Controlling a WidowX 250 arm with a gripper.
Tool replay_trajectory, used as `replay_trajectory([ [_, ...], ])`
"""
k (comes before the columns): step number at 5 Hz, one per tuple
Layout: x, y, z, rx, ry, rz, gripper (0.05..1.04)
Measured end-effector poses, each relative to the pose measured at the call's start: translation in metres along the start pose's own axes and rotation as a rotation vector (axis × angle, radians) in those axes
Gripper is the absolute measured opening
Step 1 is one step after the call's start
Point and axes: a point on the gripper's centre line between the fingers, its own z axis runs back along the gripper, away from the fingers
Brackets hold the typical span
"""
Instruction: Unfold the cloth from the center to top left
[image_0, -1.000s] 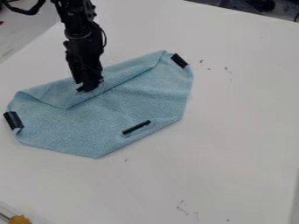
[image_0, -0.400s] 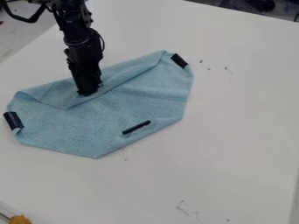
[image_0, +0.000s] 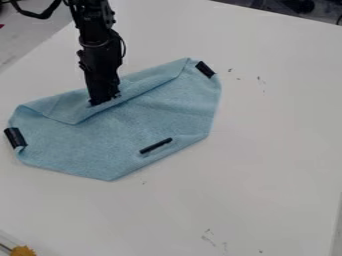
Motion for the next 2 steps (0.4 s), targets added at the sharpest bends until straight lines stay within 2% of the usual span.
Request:
replay_trajectory([
  [1,0.013,0.015,0.018,0.059,-0.015,-0.029,0.068],
  [2,0.030,0.042,0.038,0.108,-0.075,-0.077,0.068],
])
